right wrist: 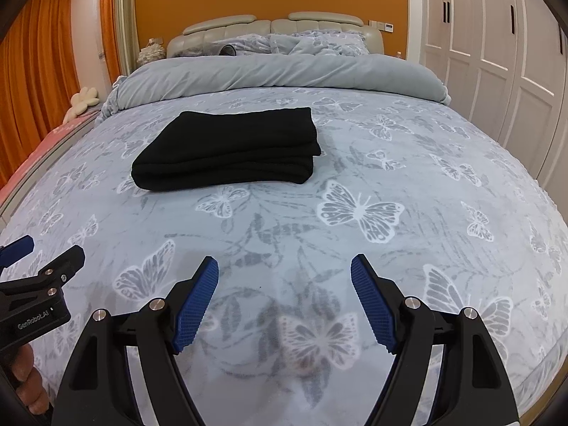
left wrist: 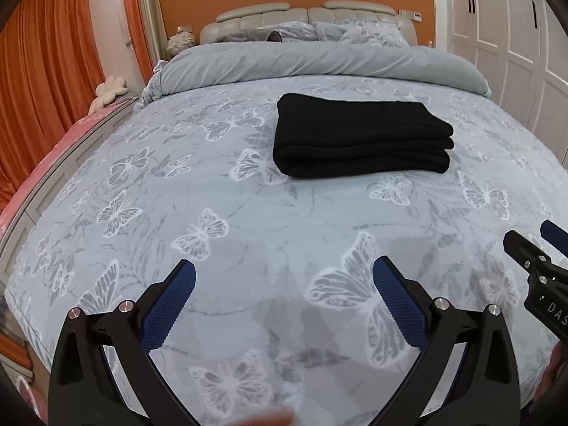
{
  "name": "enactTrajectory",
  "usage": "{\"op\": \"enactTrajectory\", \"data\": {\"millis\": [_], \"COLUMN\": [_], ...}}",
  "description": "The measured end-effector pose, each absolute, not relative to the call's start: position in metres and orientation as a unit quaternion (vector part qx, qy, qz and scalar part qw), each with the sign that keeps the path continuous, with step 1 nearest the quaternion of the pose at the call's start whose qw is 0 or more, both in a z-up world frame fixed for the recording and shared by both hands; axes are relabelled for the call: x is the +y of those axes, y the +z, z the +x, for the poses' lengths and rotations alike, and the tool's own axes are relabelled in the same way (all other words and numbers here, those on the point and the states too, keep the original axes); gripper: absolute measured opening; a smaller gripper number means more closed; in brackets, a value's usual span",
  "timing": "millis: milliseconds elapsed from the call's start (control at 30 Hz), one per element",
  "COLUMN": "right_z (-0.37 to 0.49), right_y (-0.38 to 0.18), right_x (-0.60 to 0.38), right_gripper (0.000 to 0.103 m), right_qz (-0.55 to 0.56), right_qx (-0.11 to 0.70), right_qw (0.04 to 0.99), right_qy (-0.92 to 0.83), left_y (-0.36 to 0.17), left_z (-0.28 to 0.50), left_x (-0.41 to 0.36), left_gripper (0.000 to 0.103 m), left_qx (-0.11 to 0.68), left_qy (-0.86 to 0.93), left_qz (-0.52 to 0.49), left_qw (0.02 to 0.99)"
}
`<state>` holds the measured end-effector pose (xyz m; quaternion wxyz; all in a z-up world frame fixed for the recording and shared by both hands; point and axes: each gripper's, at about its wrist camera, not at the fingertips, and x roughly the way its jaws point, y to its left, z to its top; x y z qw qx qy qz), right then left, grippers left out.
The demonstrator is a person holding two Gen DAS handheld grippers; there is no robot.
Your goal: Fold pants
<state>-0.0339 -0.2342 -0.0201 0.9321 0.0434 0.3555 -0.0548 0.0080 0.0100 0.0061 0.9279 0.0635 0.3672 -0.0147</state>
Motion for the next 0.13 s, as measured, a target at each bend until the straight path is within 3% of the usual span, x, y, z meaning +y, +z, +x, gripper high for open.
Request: {"op": "enactTrajectory", "data": {"millis": [133], "right_z": [-0.0342], "right_y": [-0.0198], "right_x": [-0.2337], "right_gripper": [0.075], "right_qz": [0.043], "right_qx": [0.355], "right_qw": [0.932], "right_qy": [-0.055], "left_y": [0.004], "left_z": [0.0076], "left_x": [0.009], "left_gripper": [0.098], "left_qx": [0.375], "left_qy": [-0.031], "left_qz": [0.058], "left_qw": [0.925]}}
